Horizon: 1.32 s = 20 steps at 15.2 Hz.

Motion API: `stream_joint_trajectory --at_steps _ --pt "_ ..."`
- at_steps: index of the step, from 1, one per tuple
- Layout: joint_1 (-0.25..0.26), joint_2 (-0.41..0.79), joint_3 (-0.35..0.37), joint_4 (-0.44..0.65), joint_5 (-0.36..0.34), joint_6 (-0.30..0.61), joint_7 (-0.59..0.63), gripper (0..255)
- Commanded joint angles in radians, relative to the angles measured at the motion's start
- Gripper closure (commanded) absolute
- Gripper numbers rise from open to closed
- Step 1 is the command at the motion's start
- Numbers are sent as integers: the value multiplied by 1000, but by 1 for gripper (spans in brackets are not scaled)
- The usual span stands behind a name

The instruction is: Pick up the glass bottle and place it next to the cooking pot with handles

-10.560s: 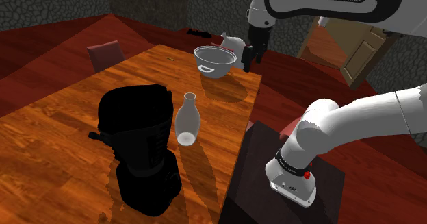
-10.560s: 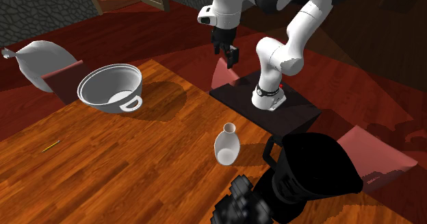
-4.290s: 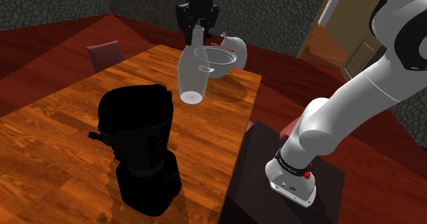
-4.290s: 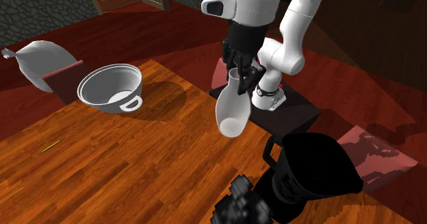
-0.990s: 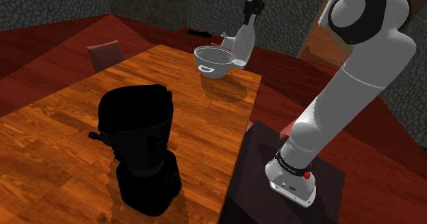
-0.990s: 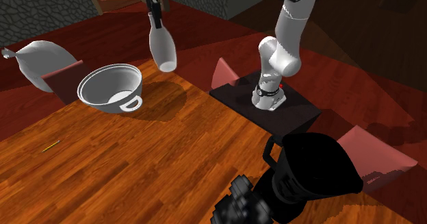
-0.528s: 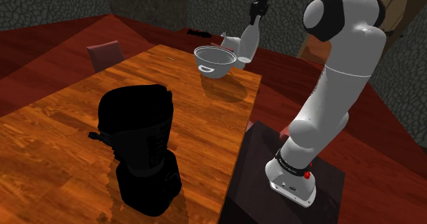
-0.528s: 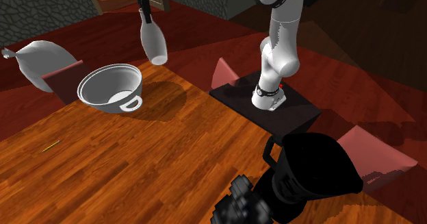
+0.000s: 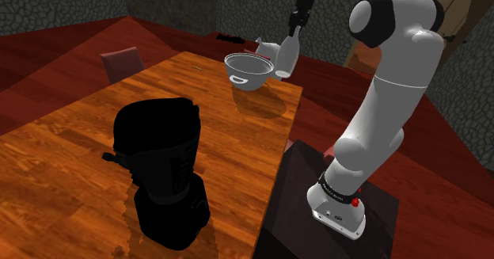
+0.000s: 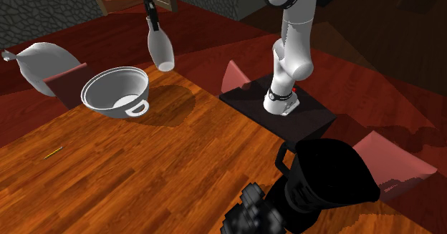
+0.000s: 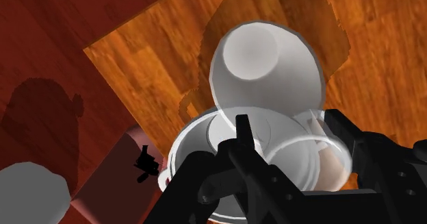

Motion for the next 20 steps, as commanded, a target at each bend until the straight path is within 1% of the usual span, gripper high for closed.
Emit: stream_joint_trajectory --at_steps 1,10,20 --pt "4 -7 1 -35 -3 30 2 255" --pt "13 -32 5 -188 -12 160 4 255" --pt "16 -32 7 -324 -10 295 -1 255"
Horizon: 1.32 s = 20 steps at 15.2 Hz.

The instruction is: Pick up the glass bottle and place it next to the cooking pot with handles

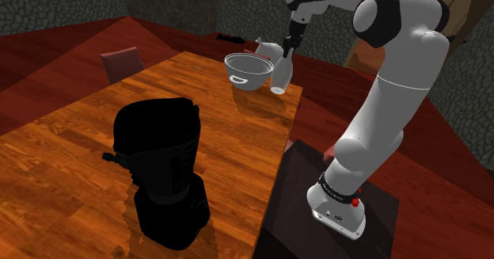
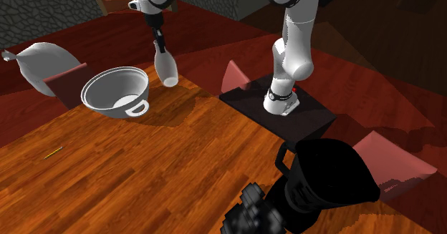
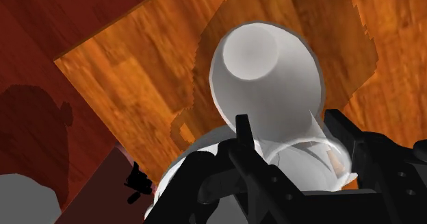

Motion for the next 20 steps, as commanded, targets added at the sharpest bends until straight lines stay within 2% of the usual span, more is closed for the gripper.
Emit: stream_joint_trajectory --at_steps 1,14,20 --pt "1 3 1 -21 2 25 -1 255" --pt "-1 40 5 -152 22 190 -17 255" --pt "-1 40 5 -152 22 190 -17 255"
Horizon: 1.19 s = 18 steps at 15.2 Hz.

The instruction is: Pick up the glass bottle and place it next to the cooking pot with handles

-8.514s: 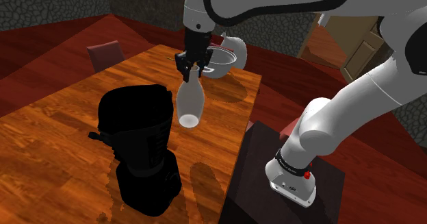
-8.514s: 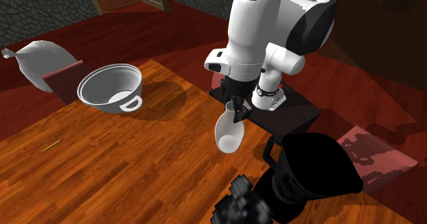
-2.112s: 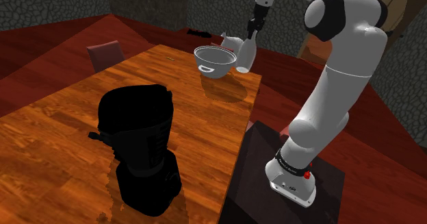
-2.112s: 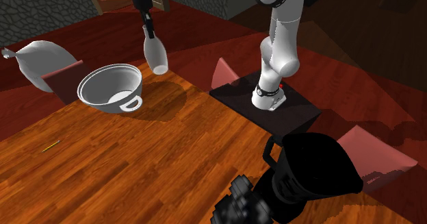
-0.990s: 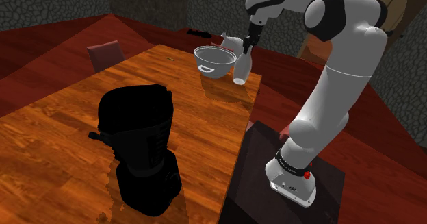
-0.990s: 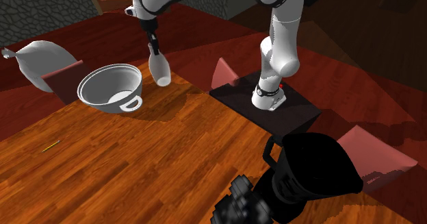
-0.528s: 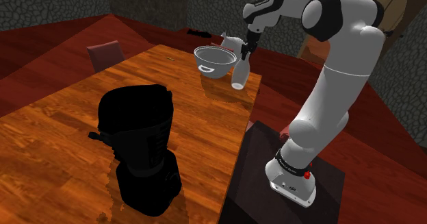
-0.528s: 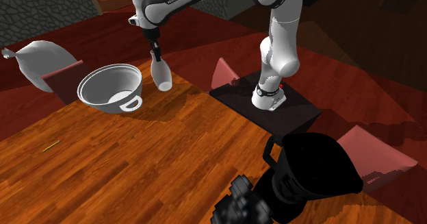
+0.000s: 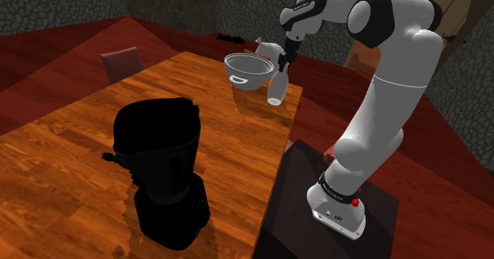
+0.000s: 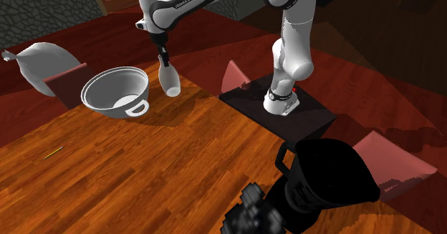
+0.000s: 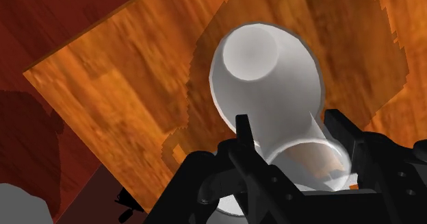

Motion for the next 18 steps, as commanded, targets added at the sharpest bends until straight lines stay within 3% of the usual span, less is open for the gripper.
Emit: stream_joint_trajectory --at_steps 1,2,7,11,18 --pt "0 0 0 0 0 0 0 255" --pt "0 0 0 0 0 0 0 0" --pt "0 0 0 0 0 0 0 0" --pt "2 -39 -4 81 -19 -116 13 0" --pt "2 -39 -4 81 -19 -116 13 0"
